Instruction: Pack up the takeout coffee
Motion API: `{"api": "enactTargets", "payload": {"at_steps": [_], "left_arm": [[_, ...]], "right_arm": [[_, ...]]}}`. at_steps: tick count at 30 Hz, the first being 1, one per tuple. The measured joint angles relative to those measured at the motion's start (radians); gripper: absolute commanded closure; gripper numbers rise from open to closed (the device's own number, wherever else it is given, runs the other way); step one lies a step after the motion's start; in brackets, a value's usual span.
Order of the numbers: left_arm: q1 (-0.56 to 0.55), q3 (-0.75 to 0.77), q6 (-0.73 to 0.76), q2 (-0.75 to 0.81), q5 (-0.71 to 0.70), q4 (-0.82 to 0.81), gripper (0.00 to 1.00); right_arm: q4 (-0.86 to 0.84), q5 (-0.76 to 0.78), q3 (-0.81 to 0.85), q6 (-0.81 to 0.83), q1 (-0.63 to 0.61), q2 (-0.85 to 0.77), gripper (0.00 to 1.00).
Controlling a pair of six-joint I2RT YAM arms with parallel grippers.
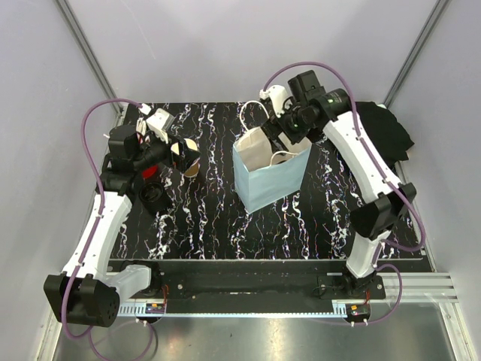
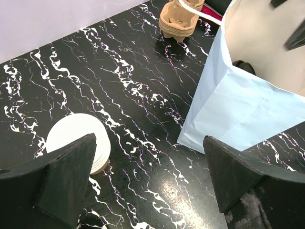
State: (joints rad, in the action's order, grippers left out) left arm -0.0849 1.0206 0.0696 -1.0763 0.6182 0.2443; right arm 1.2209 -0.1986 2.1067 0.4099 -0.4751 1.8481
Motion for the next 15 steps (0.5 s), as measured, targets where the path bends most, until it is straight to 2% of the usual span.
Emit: {"api": "enactTargets", "payload": {"at_steps": [15], "left_arm": [[0.005, 0.000, 0.000, 0.000, 0.000, 0.000, 0.01]], "right_arm": [[0.004, 0.018, 0.016, 0.005, 0.000, -0.162, 0.00]]}}
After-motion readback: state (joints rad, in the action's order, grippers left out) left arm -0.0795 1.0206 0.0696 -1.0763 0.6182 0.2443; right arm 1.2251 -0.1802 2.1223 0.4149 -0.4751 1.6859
